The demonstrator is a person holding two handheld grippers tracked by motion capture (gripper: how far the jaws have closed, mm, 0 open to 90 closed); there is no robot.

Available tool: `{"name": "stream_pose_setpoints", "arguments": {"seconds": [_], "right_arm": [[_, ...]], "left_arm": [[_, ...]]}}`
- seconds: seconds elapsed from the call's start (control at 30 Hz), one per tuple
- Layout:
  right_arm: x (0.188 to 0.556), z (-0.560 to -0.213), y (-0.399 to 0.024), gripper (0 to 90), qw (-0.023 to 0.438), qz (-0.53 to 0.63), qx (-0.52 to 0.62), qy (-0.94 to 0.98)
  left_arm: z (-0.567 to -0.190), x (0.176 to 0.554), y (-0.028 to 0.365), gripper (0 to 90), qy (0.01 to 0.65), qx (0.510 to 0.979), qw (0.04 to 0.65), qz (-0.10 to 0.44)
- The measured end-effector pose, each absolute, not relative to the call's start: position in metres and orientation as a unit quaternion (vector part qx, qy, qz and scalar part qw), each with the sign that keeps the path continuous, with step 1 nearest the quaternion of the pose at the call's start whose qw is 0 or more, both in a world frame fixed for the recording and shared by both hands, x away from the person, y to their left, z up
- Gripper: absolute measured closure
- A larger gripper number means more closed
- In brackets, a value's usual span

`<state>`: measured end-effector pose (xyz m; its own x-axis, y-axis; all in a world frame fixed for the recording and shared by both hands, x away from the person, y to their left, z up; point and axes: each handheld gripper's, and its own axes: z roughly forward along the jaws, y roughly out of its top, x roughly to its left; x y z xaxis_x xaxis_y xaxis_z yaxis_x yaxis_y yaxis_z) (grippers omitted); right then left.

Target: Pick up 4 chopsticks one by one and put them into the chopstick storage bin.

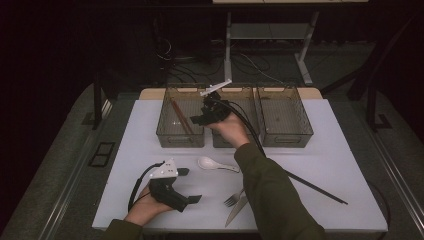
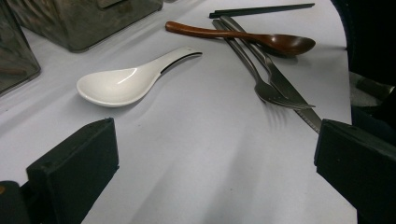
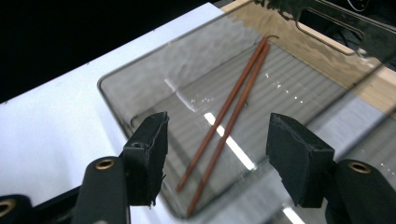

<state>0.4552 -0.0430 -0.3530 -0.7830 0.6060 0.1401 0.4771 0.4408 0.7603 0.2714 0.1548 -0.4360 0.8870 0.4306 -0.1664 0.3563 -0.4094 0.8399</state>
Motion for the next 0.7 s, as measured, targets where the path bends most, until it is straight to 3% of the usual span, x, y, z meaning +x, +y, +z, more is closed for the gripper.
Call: {"name": "stream_pose_setpoints", "arguments": {"seconds": [0.7], "right_arm": [[0.409,-0.355,-0.125,35.6,0.074,0.457,0.296,0.836]], "left_arm": [[-0.437,0.270,0.155,0.0,0.240,0.841,0.484,0.037]]}}
